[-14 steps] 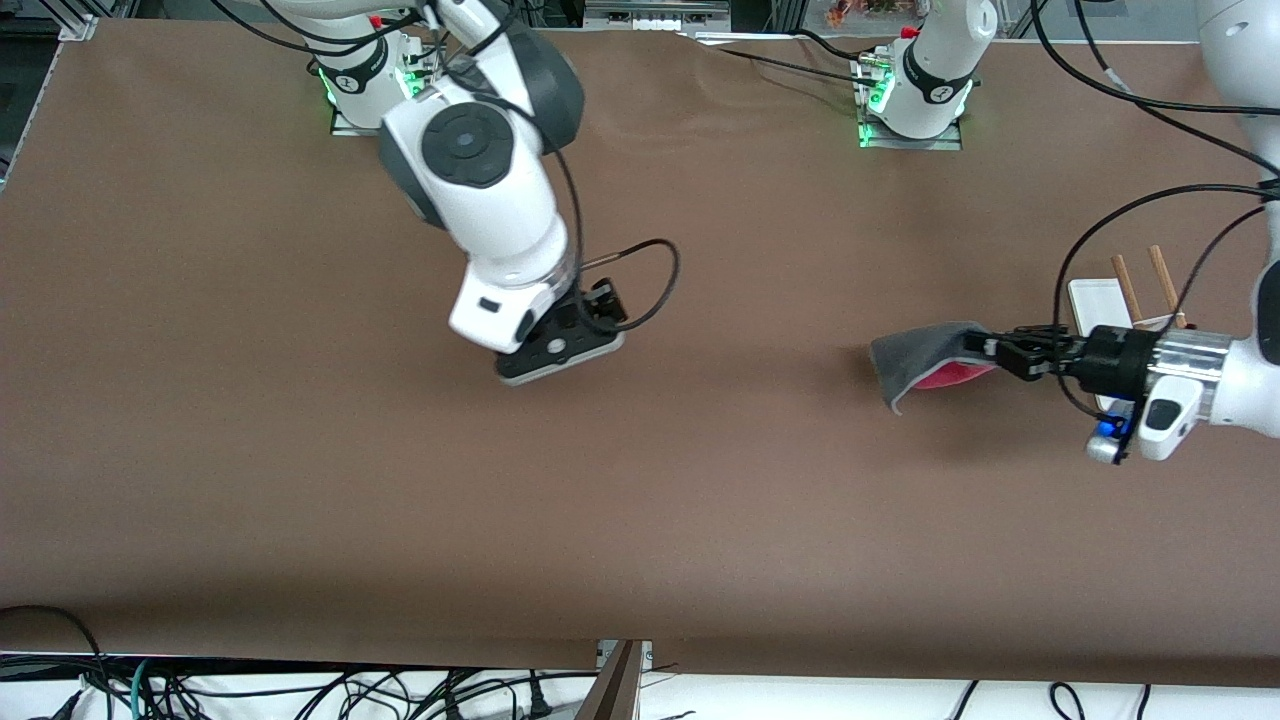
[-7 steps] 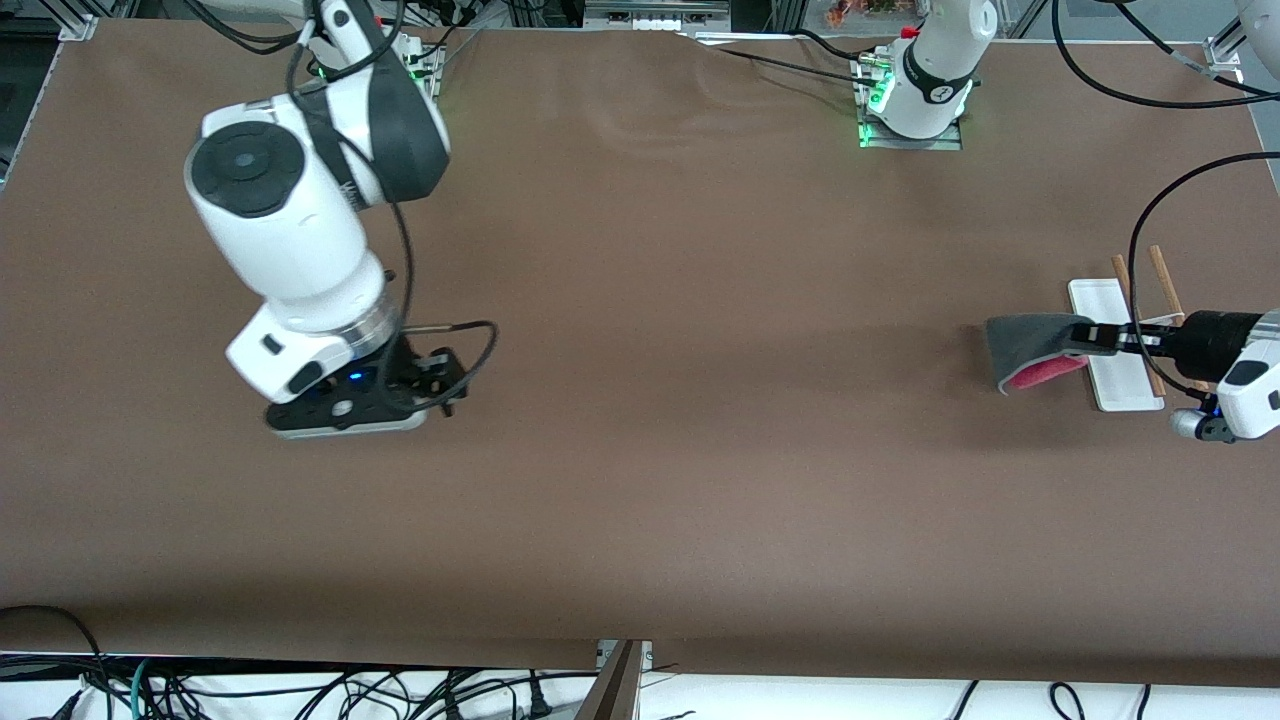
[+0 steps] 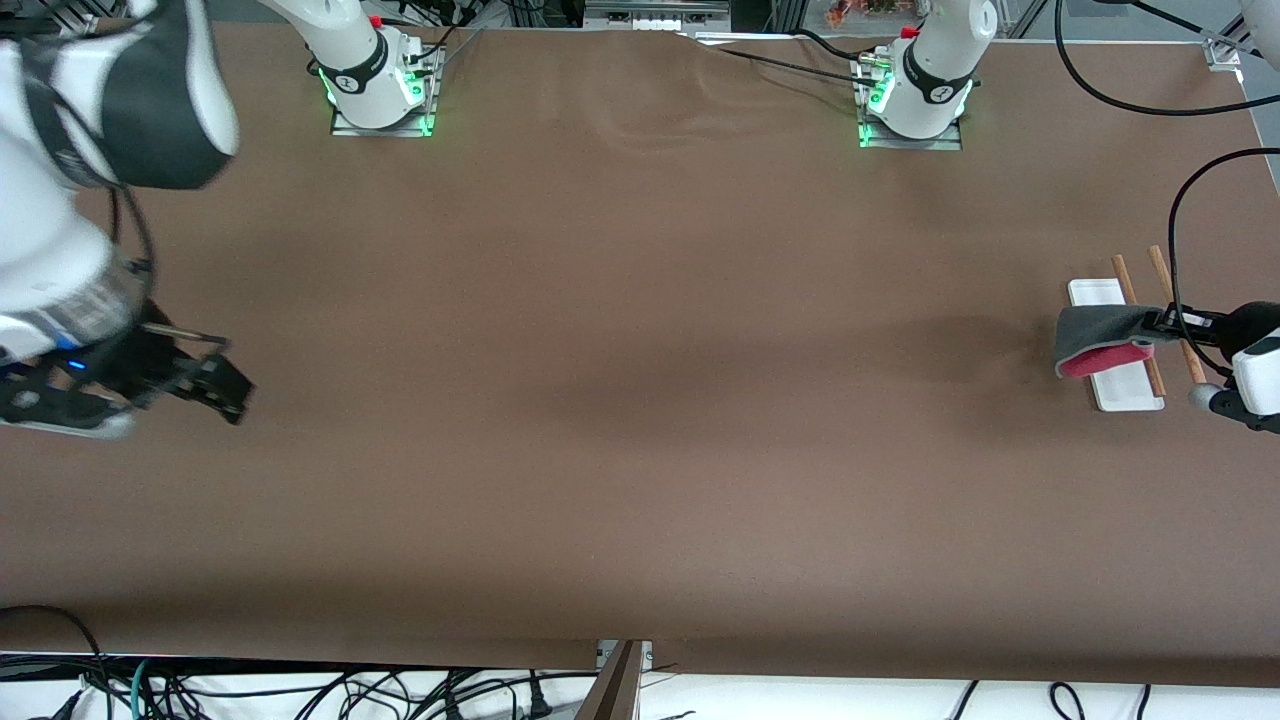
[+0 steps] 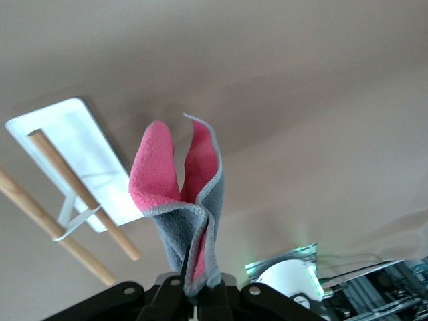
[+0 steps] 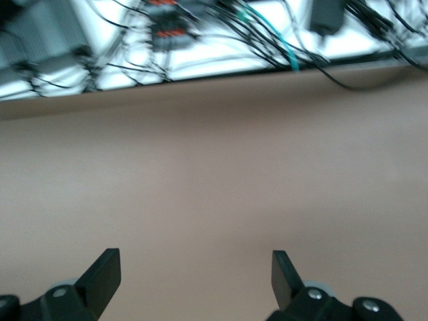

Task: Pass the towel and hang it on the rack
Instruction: 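Carry the towel with the left gripper over the wooden dowels while the right gripper retracts, then lower the towel over the dowels and open the left gripper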

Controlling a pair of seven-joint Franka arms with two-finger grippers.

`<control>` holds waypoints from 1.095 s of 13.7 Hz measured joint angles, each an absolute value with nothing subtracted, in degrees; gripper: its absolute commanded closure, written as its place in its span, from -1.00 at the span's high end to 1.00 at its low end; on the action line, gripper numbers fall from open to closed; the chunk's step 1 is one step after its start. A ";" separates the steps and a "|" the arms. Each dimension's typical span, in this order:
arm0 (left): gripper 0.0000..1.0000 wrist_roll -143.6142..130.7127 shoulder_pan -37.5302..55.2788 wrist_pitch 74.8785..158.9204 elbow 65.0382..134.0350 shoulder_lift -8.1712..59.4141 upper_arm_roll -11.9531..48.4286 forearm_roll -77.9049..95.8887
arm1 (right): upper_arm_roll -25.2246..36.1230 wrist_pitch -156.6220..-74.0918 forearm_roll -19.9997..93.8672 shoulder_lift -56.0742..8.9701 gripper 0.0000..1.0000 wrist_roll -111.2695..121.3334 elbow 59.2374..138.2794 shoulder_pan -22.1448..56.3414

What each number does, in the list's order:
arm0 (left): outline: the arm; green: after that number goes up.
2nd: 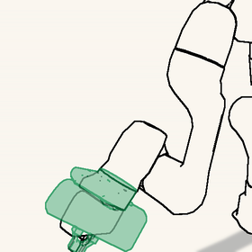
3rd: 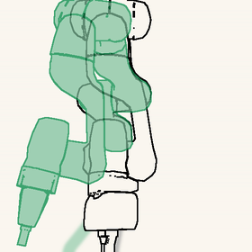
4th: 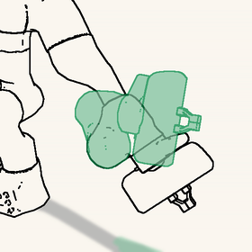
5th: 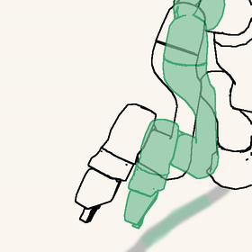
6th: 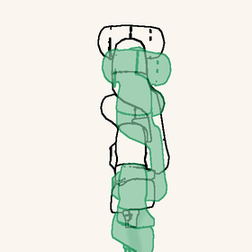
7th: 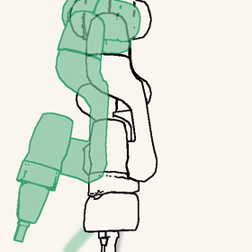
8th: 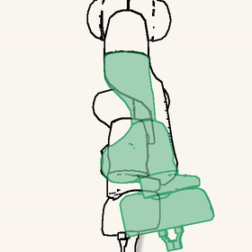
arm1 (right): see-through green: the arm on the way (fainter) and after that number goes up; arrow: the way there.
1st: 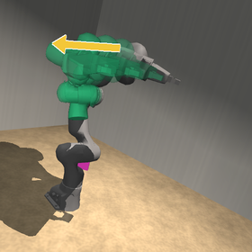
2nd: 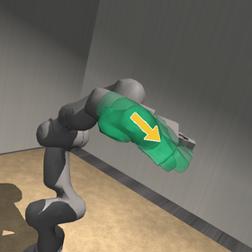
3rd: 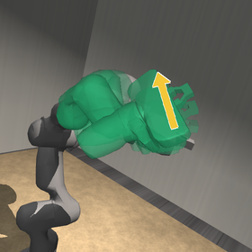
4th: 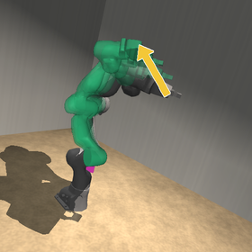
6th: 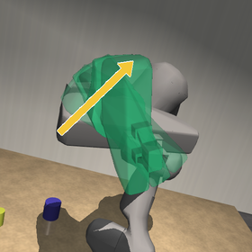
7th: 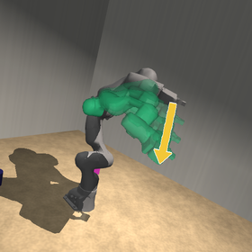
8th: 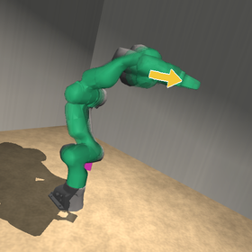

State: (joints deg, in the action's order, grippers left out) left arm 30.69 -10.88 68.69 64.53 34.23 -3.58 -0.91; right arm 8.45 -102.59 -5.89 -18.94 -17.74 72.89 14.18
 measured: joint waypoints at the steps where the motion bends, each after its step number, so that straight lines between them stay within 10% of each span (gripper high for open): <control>1: -1.00 31.56 -11.54 68.69 64.59 34.33 -3.71 -1.47 | 8.41 -99.46 -5.89 -17.20 1.00 -17.72 73.94 12.54; 15: -1.00 43.47 -22.88 73.83 64.71 36.39 -3.92 -6.39 | -0.13 -90.33 -0.43 -3.51 1.00 -5.83 88.68 -2.15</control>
State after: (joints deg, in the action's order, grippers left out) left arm 43.47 -22.88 73.83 64.71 36.39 -3.92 -6.39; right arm -0.13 -90.33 -0.43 -3.51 -5.83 88.68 -2.15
